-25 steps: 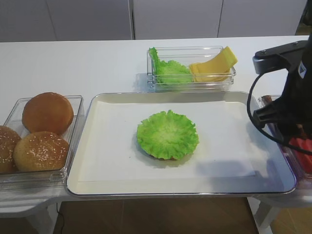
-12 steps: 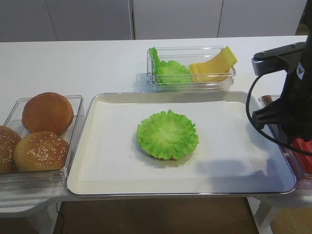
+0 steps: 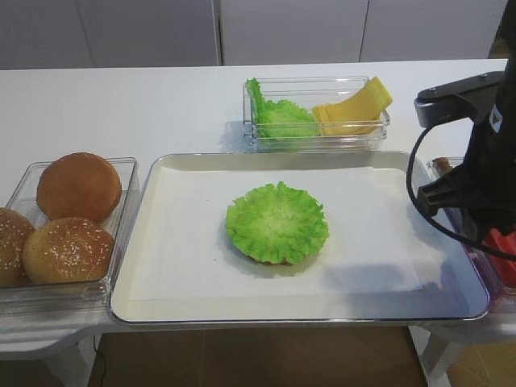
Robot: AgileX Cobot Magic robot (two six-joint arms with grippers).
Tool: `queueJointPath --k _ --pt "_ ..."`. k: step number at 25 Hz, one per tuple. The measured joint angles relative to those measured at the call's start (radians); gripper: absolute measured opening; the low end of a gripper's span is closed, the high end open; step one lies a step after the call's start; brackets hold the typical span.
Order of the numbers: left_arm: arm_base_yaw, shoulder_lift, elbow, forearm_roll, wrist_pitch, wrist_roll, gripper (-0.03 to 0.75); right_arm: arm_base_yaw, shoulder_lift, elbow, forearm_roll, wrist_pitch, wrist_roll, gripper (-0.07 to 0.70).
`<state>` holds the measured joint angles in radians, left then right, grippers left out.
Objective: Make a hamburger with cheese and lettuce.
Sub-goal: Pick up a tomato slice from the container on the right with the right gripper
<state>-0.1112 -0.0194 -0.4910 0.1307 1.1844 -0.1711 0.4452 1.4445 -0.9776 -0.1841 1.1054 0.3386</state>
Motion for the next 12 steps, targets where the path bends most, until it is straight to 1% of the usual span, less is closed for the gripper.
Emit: queueJointPath --k 5,12 --pt "0.0 0.0 0.0 0.0 0.0 0.0 0.37 0.0 0.0 0.0 0.007 0.0 -0.002 0.144" --pt "0.0 0.0 0.0 0.0 0.0 0.0 0.37 0.0 0.004 0.0 0.015 0.0 -0.004 0.127"
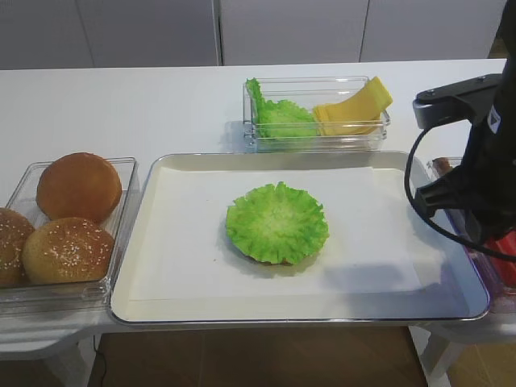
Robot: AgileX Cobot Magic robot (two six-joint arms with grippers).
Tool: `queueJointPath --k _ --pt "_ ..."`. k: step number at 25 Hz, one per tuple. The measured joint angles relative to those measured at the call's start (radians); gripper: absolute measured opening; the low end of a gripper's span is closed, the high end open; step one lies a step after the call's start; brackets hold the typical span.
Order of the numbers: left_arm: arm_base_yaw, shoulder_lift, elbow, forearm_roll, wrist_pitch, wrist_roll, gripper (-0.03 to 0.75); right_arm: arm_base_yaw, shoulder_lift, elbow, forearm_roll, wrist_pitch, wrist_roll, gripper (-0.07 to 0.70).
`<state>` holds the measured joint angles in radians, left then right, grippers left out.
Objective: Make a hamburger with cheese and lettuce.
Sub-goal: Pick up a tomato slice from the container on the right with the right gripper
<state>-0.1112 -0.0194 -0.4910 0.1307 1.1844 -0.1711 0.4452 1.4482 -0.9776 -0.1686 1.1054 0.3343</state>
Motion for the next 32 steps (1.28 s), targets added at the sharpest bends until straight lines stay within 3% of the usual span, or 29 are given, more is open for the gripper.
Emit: queueJointPath --k 21,26,32 --pt "0.0 0.0 0.0 0.0 0.0 0.0 0.37 0.0 0.0 0.0 0.0 0.0 0.0 0.123" --pt "0.0 0.0 0.0 0.0 0.0 0.0 0.37 0.0 0.0 -0.002 0.0 0.008 0.0 0.055" --pt "0.0 0.0 0.0 0.0 0.0 0.0 0.37 0.0 0.0 -0.004 0.003 0.012 0.003 0.055"
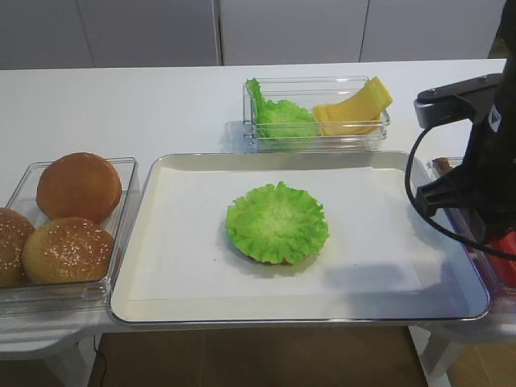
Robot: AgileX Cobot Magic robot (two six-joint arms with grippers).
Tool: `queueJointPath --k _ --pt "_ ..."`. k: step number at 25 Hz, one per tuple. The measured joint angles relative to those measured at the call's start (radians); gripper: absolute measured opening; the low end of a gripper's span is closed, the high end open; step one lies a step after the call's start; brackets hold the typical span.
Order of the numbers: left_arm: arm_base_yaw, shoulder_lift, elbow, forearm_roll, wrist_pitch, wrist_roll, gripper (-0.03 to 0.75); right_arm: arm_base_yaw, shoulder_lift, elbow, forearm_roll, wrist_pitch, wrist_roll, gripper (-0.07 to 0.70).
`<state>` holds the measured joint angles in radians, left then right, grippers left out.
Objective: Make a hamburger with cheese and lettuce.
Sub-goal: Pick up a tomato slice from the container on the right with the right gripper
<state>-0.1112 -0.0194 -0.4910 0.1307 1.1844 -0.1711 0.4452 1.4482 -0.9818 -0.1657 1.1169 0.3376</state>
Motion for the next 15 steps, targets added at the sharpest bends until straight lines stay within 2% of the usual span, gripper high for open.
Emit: queueJointPath --k 6,15 --pt "0.0 0.0 0.0 0.0 0.0 0.0 0.37 0.0 -0.012 -0.002 0.009 0.005 0.0 0.055" --pt "0.0 0.0 0.0 0.0 0.0 0.0 0.37 0.0 -0.128 -0.002 0.023 0.007 0.0 0.052"
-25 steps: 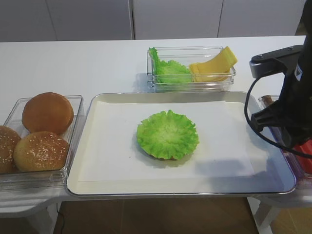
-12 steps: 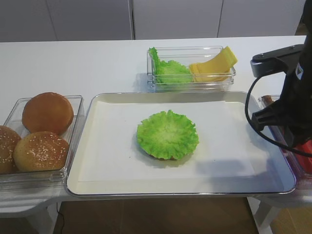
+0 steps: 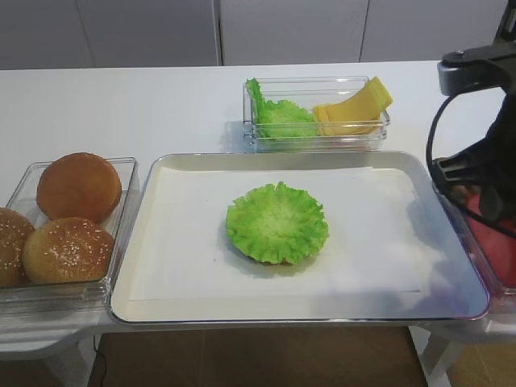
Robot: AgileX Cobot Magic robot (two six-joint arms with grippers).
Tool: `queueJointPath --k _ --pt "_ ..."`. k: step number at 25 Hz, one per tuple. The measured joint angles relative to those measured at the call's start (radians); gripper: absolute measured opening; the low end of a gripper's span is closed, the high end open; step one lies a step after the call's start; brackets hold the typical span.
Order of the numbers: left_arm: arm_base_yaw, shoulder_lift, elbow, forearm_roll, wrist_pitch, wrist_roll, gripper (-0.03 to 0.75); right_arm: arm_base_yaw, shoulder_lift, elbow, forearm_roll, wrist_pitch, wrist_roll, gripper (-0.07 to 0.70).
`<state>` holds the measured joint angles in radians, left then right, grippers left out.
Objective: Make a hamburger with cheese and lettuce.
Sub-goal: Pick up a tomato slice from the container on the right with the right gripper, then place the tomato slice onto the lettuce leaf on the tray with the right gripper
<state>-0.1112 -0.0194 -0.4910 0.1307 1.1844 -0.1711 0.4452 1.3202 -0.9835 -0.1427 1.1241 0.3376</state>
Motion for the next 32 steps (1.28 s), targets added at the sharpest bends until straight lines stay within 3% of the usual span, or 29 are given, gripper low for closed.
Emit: queueJointPath --k 10,25,32 --pt "0.0 0.0 0.0 0.0 0.0 0.0 0.37 0.0 -0.144 -0.005 0.041 0.02 0.0 0.05" --pt "0.0 0.0 0.0 0.0 0.0 0.0 0.37 0.005 -0.127 -0.241 0.096 0.085 -0.046 0.05" --pt "0.0 0.0 0.0 0.0 0.0 0.0 0.37 0.126 -0.015 -0.297 0.076 0.073 -0.025 0.05"
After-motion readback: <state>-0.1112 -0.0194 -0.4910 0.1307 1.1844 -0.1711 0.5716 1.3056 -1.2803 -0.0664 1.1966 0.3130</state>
